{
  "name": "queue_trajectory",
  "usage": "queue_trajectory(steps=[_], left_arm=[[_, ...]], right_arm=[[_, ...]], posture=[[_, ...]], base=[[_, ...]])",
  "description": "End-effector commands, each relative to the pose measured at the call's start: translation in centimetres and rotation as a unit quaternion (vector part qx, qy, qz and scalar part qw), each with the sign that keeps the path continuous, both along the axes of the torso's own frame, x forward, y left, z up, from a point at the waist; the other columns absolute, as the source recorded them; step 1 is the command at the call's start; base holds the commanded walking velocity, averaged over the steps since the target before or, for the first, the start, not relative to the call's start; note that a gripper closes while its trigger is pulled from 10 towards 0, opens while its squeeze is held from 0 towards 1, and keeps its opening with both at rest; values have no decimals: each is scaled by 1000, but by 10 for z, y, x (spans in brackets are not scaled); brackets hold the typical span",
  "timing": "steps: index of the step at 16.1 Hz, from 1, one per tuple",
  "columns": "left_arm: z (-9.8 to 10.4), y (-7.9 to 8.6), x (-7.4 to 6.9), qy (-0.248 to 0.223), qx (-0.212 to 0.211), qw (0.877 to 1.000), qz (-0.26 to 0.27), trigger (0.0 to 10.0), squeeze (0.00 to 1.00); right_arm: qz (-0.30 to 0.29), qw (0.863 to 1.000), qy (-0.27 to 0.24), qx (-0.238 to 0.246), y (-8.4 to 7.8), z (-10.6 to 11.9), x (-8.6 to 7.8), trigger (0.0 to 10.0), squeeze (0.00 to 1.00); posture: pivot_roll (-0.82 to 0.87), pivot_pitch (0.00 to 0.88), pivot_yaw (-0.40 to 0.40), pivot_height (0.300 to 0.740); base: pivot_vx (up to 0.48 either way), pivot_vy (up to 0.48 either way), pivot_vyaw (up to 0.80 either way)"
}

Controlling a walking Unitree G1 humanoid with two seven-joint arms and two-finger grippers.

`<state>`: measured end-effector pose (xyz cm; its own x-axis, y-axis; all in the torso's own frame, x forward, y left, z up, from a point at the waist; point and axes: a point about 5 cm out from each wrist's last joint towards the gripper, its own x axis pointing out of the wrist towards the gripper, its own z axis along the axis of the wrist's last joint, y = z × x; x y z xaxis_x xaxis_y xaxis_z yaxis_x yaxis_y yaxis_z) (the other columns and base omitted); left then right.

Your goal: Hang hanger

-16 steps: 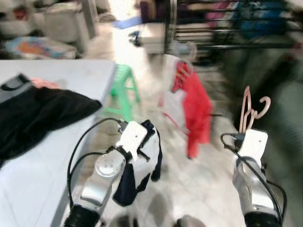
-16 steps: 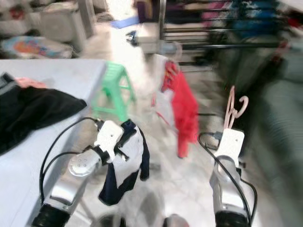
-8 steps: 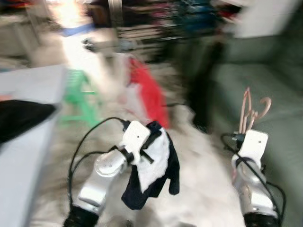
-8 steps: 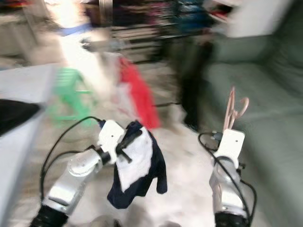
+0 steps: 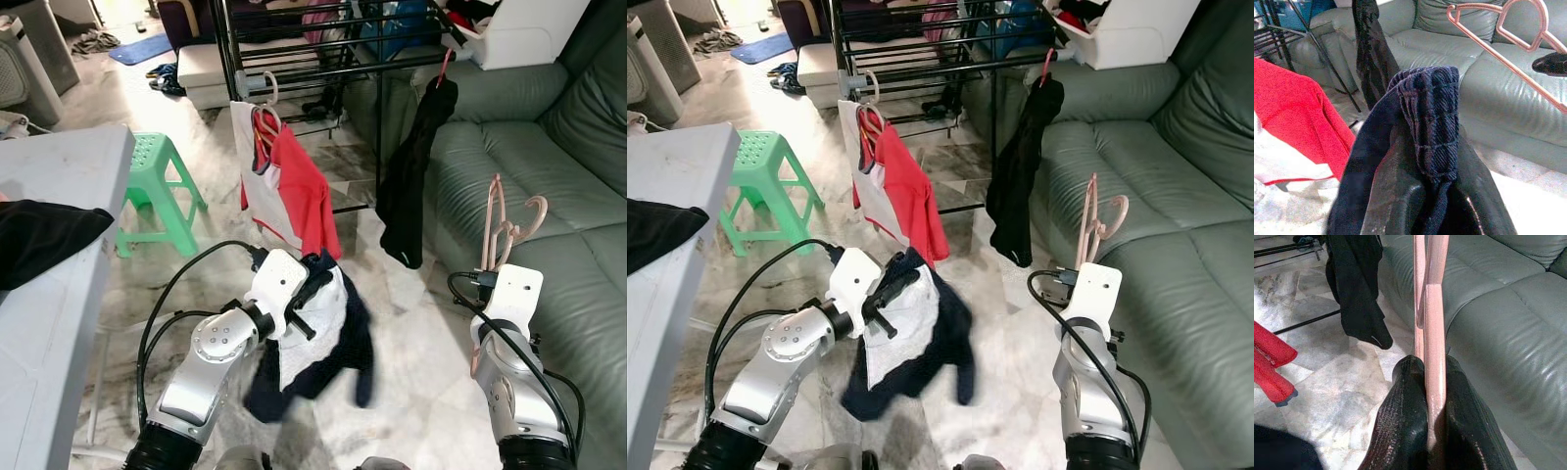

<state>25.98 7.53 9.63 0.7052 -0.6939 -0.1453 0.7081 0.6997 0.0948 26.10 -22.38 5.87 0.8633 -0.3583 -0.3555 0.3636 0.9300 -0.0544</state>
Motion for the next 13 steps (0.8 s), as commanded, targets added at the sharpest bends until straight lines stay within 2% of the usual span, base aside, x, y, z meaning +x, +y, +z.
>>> queue_trajectory(steps=[1, 2, 9, 13], left_arm=[[7, 0, 0, -13, -9, 1000, -3, 10000, 0], [7, 0, 0, -13, -10, 1000, -3, 10000, 0], [6, 0, -1, -11, -9, 1000, -8, 10000, 0], [5, -1, -1, -19, 13, 1000, -17, 10000, 0]], right_arm=[[-5, 1000, -18, 4, 0, 9, 4, 10000, 0], [-5, 1000, -19, 5, 0, 9, 5, 10000, 0], [-4, 1000, -24, 2, 0, 11, 4, 10000, 0], [-4, 1000, -24, 3, 0, 10, 4, 10000, 0]], posture=[[-21, 32, 27, 740], [-20, 31, 27, 740], [-21, 29, 28, 740], [-23, 26, 26, 740]], base=[[0, -322, -450], [0, -322, -800], [0, -320, 0], [0, 0, 0]])
